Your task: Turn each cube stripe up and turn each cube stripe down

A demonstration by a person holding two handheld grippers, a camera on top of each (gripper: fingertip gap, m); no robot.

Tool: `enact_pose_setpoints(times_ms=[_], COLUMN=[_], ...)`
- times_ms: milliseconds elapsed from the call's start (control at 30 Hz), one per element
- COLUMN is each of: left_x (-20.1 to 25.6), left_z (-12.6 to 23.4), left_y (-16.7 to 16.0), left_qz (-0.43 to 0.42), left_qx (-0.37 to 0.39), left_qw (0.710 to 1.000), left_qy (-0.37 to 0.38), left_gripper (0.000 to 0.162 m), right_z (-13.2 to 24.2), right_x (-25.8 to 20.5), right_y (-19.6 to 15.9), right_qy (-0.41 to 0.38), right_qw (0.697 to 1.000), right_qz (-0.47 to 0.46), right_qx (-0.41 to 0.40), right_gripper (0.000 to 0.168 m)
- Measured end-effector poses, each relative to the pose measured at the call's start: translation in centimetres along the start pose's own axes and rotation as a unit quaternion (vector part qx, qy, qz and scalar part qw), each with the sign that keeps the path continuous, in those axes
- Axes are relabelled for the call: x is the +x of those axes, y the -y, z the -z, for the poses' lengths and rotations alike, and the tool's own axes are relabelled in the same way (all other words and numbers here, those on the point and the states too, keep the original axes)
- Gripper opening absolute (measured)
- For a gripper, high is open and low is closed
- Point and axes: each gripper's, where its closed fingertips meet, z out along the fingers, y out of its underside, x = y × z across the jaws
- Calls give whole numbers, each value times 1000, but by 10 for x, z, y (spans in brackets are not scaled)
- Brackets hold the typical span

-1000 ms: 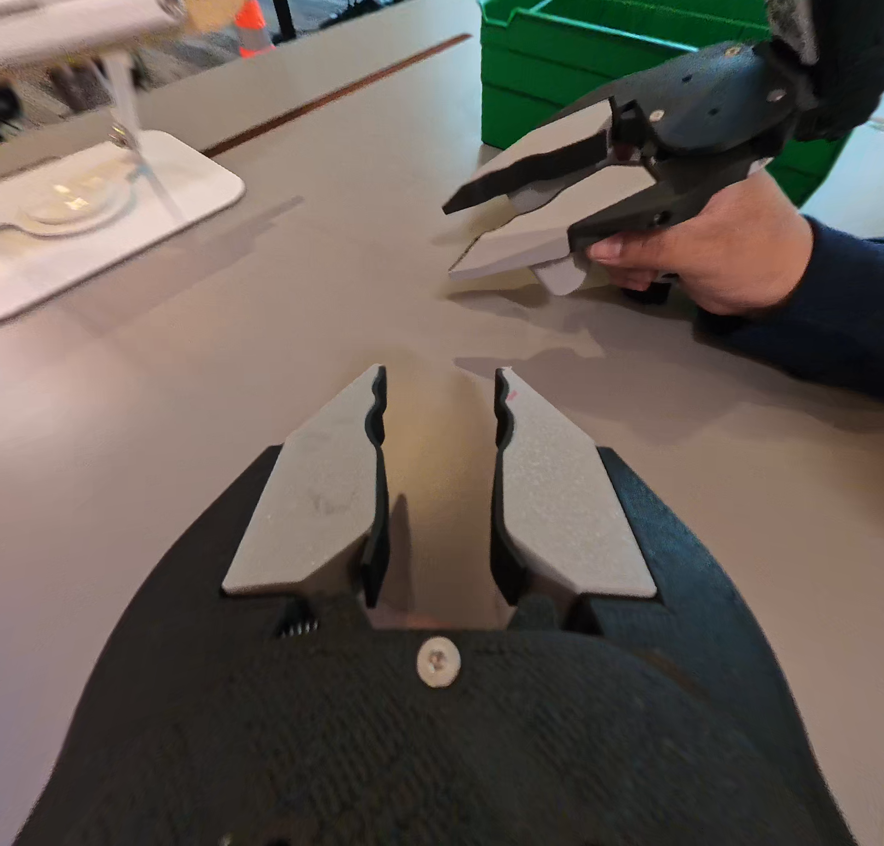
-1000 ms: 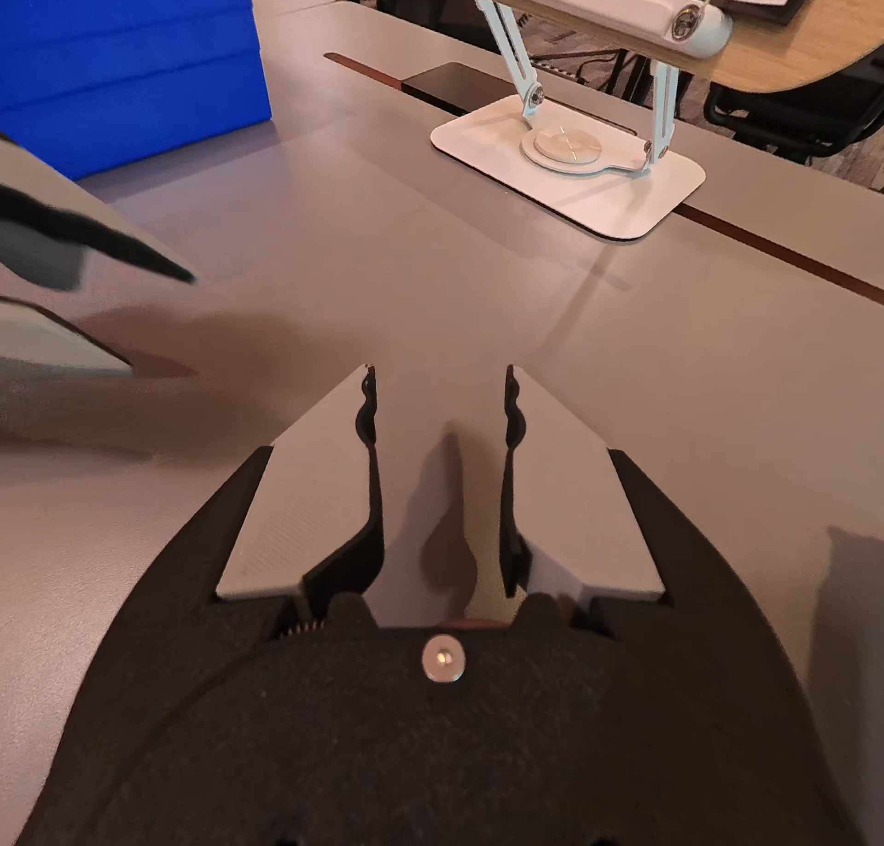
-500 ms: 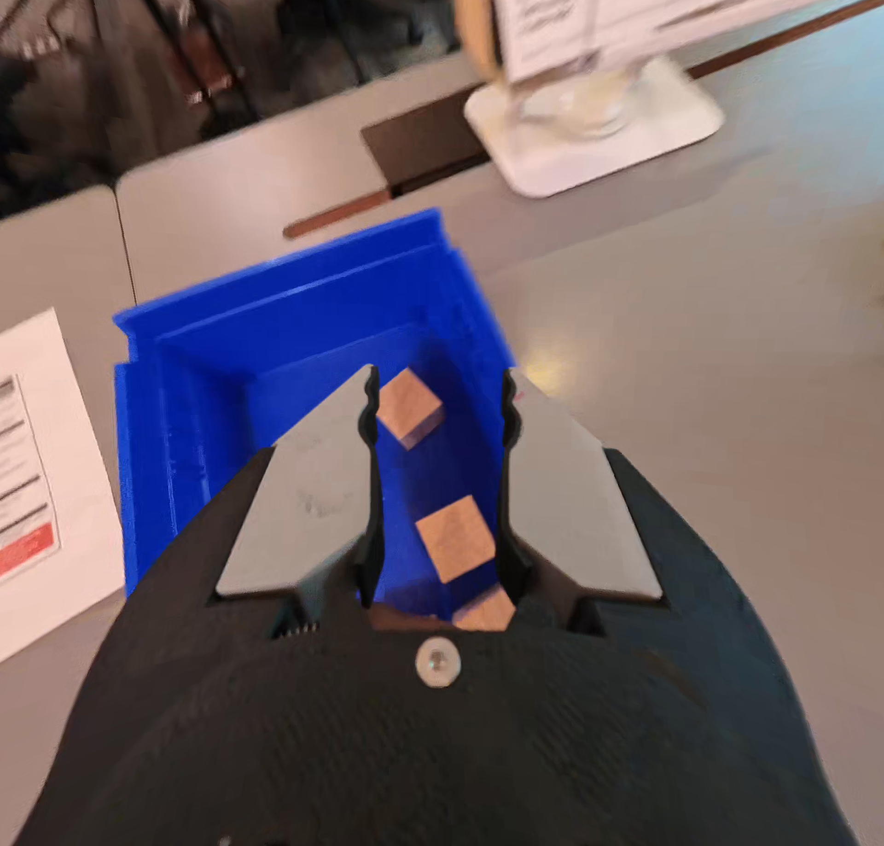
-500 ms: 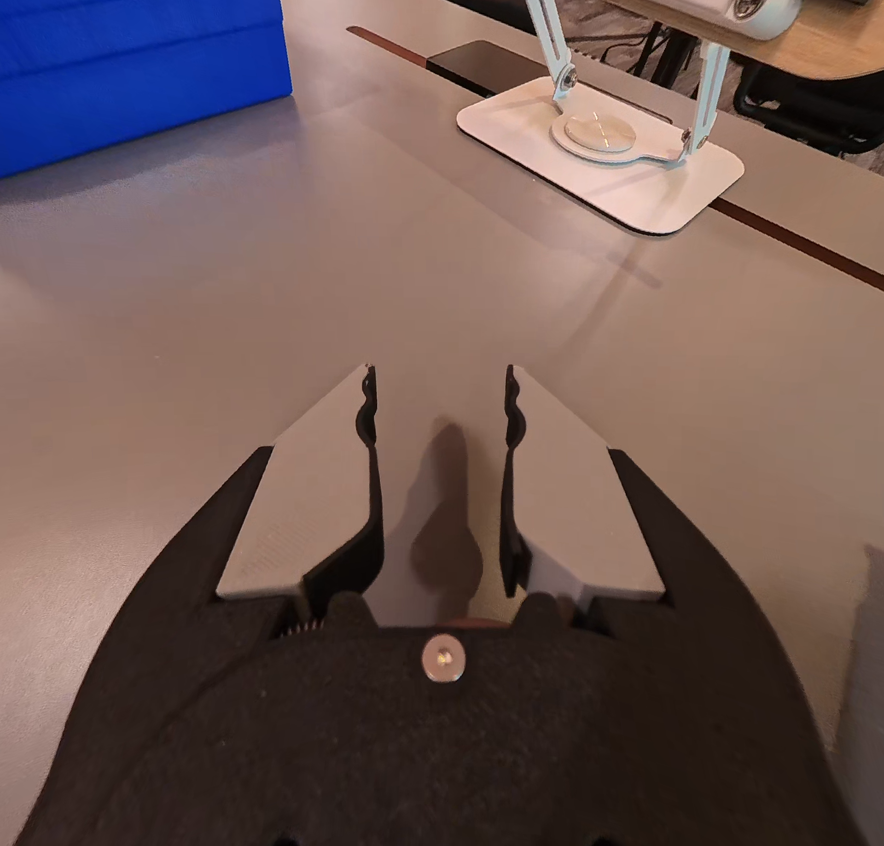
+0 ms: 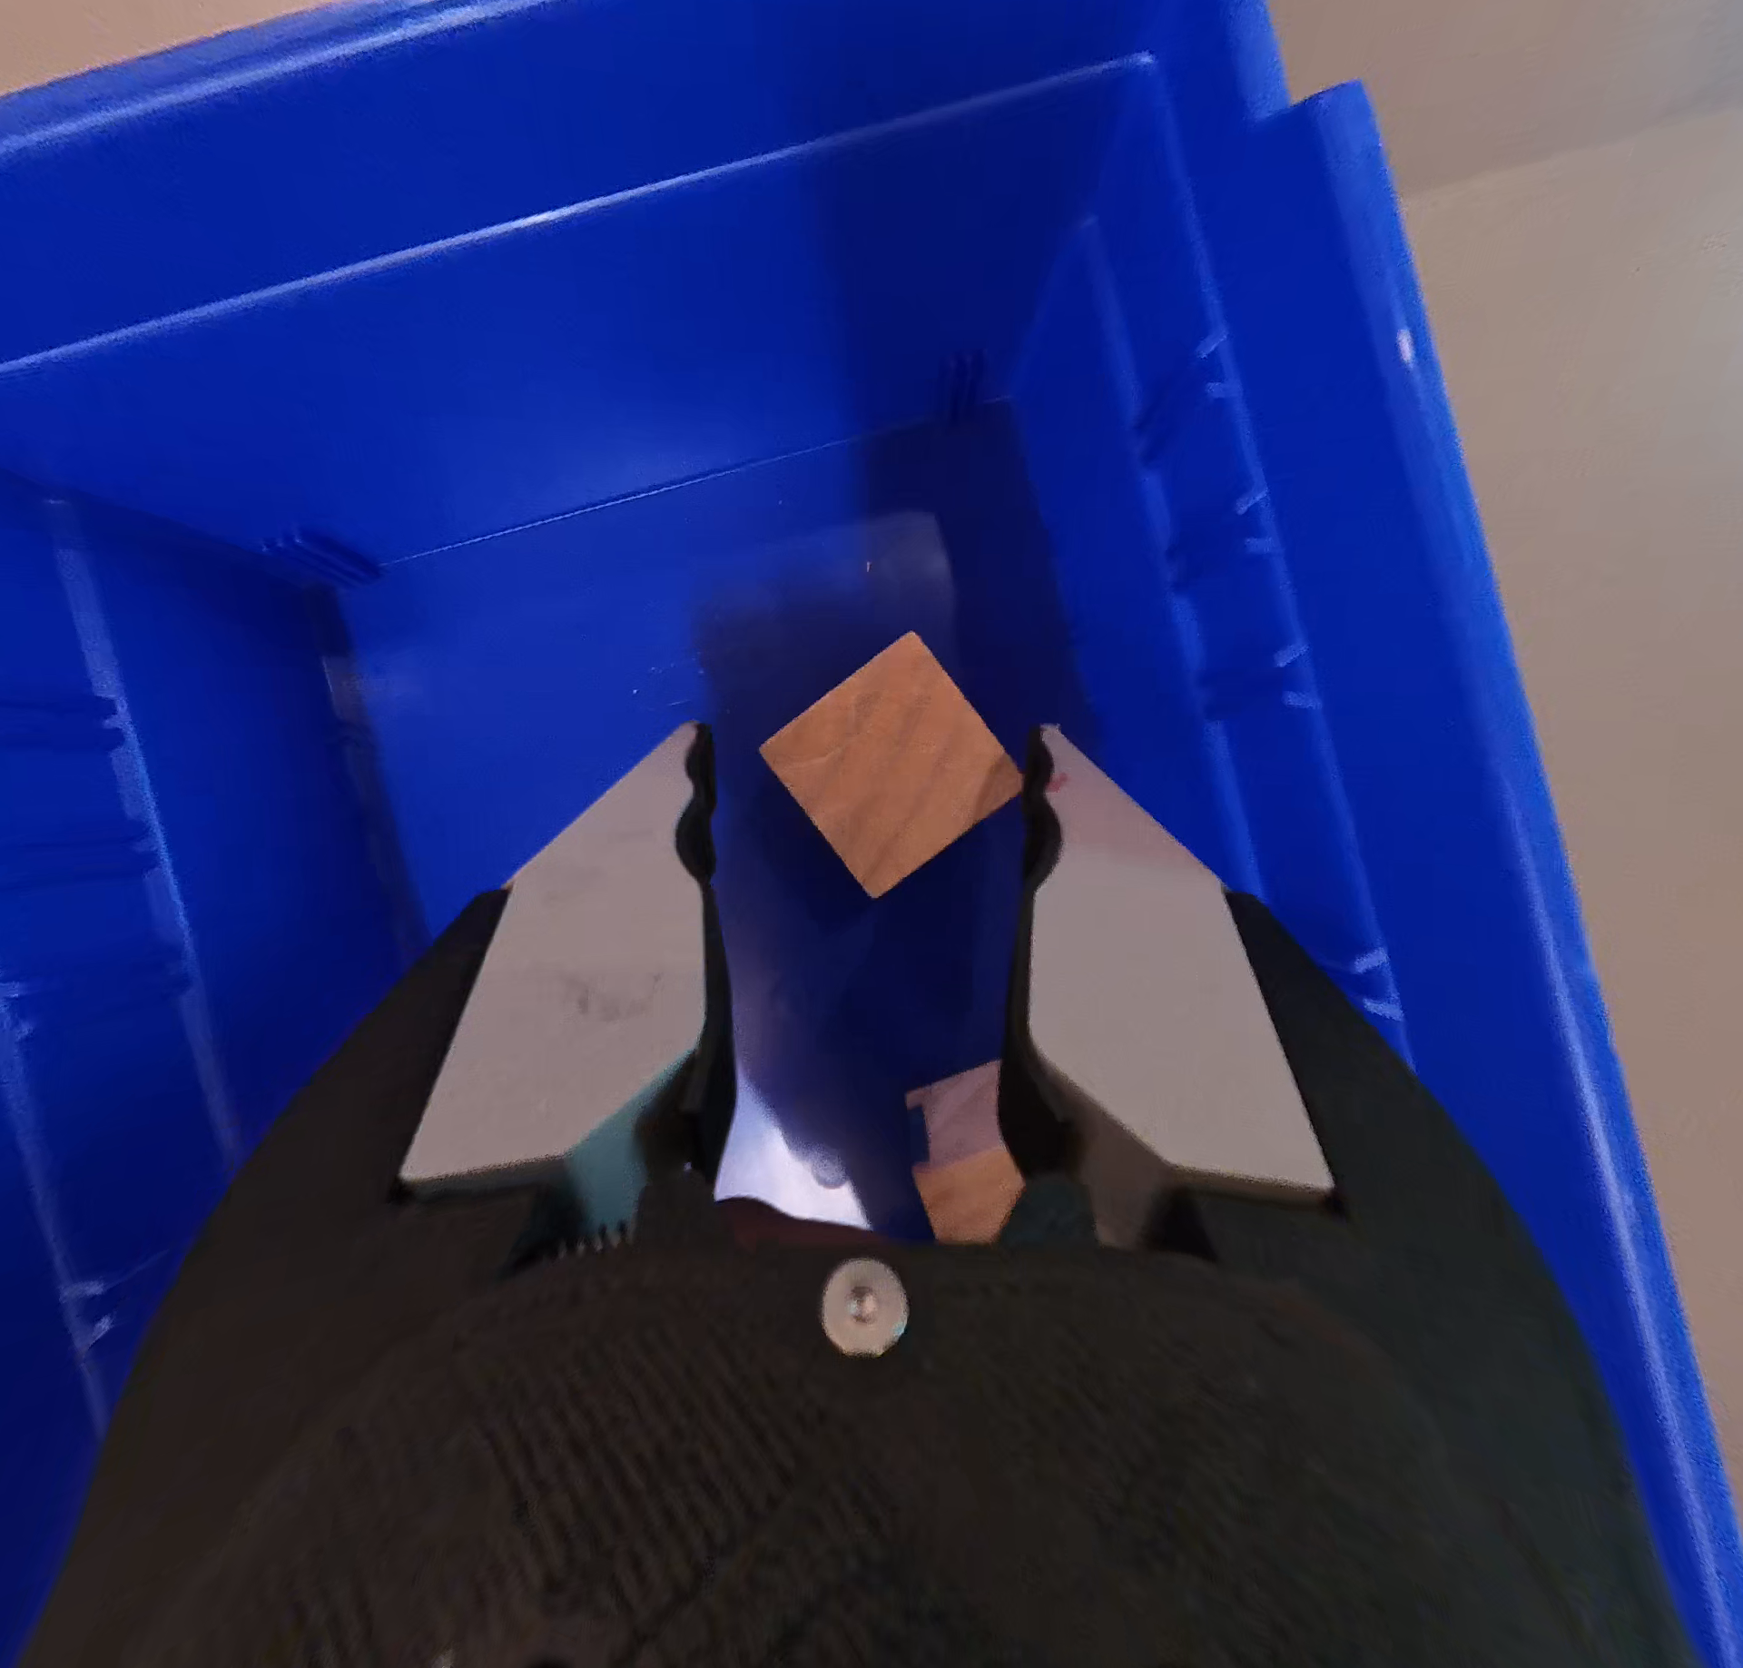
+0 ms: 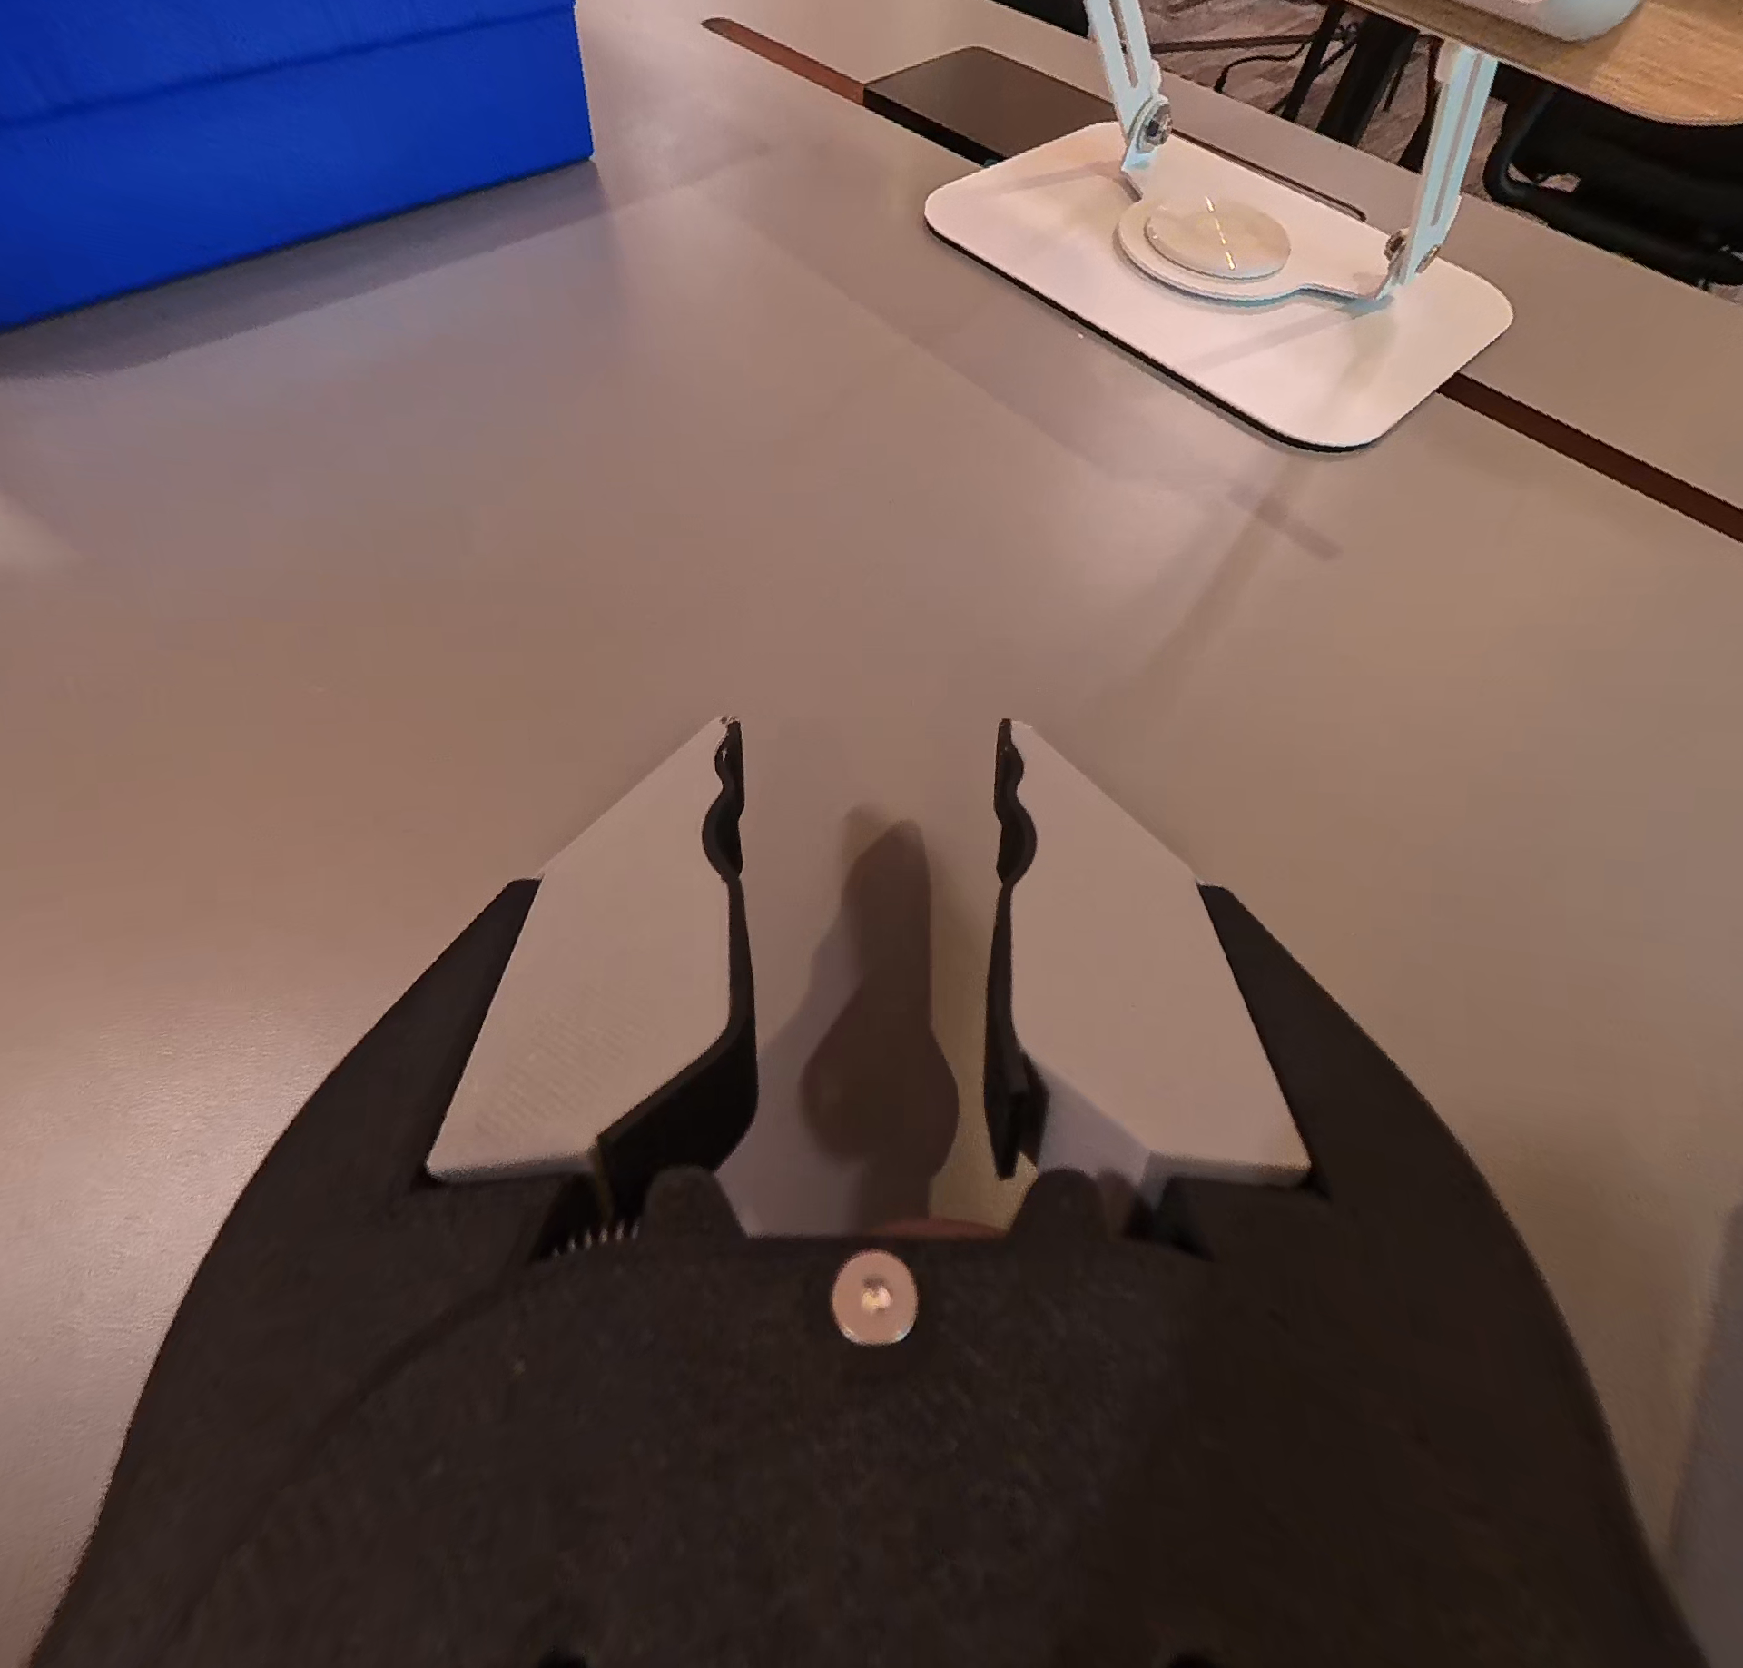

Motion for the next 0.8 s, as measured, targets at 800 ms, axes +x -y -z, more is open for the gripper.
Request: enact_pose_setpoints(times_ms=[800], left_x=[39], left_z=[99], left_y=[37], left_qz=[42], left_qx=[190], left_qw=[963], left_qy=[-189], left_gripper=[45], right_z=[10], right_x=[-22], right_y=[17], right_qy=[48], right_qw=[998], right_qz=[17], right_qx=[38], right_gripper=[51])
